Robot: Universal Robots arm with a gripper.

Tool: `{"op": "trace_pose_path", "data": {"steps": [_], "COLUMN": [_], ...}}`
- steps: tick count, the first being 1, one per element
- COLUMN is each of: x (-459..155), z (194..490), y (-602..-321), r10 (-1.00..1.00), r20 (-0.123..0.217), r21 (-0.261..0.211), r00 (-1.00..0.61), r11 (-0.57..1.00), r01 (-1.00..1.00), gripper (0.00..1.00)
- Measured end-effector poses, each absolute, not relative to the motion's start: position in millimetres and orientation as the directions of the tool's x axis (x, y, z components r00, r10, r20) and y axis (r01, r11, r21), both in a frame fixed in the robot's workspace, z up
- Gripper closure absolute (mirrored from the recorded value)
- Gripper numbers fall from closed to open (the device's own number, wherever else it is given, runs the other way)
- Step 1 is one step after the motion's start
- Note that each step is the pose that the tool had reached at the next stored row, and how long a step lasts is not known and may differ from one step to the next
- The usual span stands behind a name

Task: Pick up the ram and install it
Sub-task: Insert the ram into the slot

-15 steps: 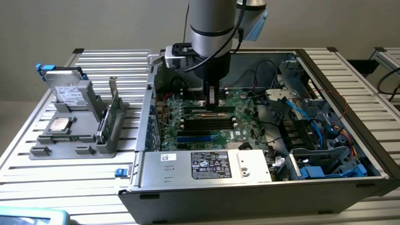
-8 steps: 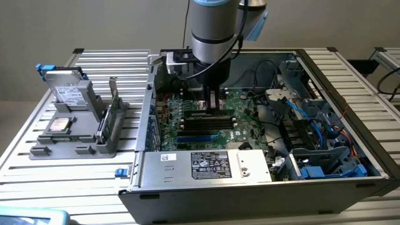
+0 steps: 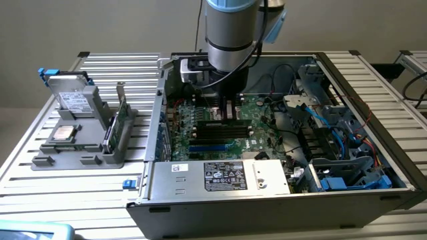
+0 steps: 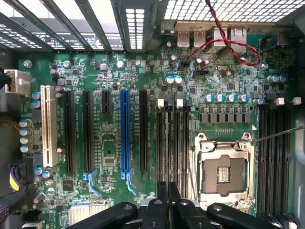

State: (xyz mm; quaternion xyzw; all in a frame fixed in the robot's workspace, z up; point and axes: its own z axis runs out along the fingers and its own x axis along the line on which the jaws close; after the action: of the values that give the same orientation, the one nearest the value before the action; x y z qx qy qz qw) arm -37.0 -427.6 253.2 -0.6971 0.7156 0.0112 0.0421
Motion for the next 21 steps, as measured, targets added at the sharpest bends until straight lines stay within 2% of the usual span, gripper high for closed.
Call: {"op": "trace_pose_path", "data": {"steps": [21], "x": [-37], "z": [240], "y": [-428], "r10": [-0.997], "r20": [-0.076], "r21": [-0.040], "r00": [-0.026], "r11": [0.029], "r01": [-0.999], "gripper": [0.87]}}
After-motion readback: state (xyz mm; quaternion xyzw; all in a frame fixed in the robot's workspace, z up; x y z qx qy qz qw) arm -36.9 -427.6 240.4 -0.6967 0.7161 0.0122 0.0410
